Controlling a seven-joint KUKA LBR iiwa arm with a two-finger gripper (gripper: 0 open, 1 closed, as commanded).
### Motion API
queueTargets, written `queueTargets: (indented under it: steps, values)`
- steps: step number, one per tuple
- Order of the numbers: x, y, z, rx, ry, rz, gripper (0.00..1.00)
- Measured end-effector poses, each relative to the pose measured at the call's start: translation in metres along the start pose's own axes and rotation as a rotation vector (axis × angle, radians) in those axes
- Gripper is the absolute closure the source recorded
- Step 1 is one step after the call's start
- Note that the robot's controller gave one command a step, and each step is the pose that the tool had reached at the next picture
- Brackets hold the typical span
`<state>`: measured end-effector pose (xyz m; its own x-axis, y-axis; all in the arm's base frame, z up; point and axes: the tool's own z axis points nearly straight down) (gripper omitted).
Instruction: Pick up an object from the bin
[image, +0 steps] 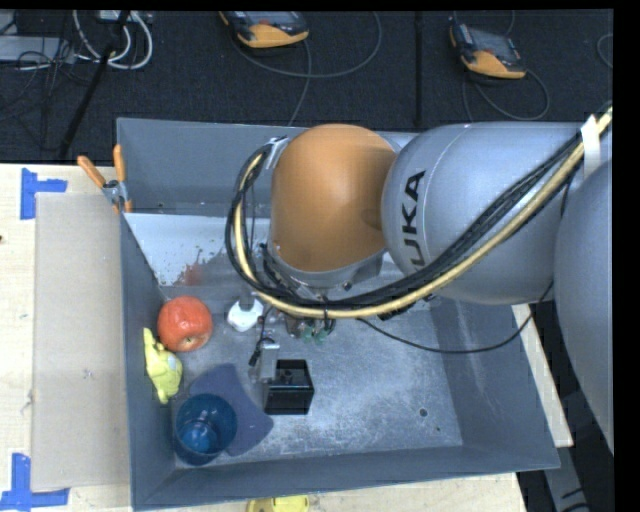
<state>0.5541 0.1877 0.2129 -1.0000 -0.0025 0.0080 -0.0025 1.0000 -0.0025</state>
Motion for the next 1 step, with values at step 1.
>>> queueTargets:
  steps: [1]
  values:
    - [-0.0015,-0.0005,-0.0047,-0.002,-0.007,0.004,0.0]
